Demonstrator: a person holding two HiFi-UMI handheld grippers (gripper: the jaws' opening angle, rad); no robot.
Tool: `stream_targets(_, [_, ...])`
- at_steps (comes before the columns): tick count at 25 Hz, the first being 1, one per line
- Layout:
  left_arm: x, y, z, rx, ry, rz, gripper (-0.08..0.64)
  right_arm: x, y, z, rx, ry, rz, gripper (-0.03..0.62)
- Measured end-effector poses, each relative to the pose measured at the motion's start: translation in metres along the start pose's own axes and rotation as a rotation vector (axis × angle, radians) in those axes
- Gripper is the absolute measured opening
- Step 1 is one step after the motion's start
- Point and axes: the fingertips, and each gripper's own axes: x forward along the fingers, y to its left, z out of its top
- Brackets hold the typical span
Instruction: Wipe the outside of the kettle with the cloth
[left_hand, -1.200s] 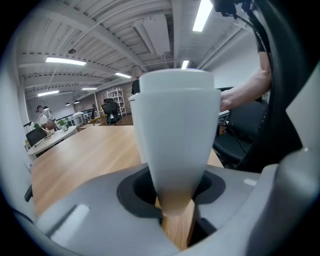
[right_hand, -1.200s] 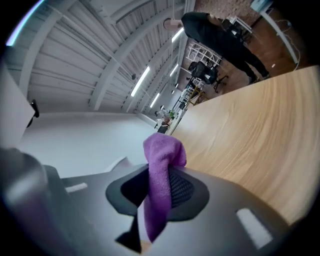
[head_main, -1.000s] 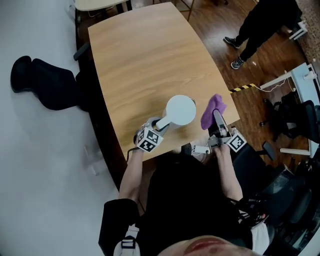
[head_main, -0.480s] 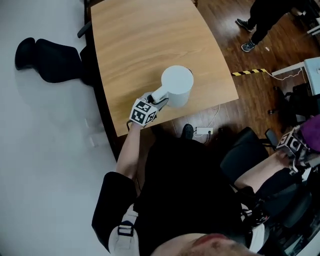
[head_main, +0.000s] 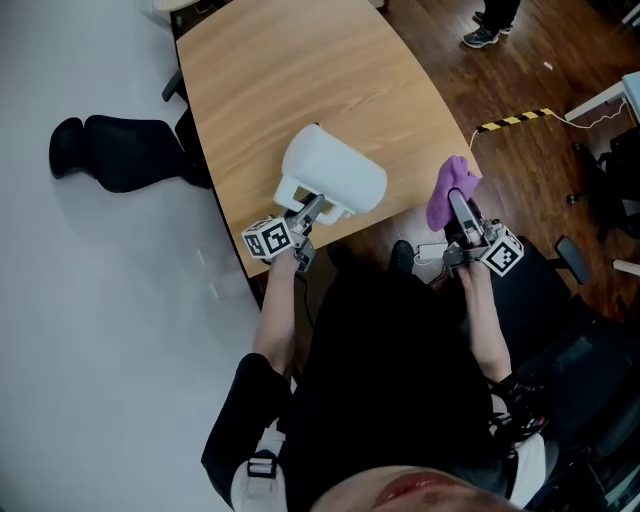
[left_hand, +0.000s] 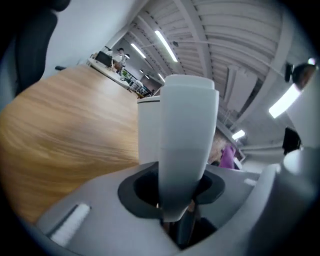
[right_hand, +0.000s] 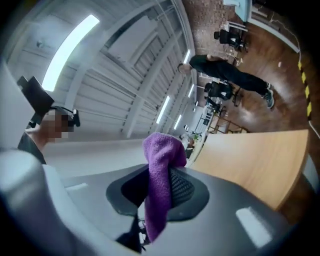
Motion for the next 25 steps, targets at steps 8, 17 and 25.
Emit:
stream_targets(8, [-0.039, -0.082, 0.072, -0.243, -0.354, -0.444, 0.264, 0.035, -0.034, -0.082, 0.091, 0.112, -0.025, 0.067])
stream_targets(17, [-0.081, -0.156, 0.117, -0.297, -0.611, -0.77, 0.262, 0.163, 0.116, -0.016, -0.073, 0.099, 0.335, 0.071])
stream_targets(25, [-0.136, -0.191, 0.182, -0.234, -0.696, -0.88, 0.262, 0.159, 0.077, -0.065, -0.213, 0.27, 0.058, 0.069])
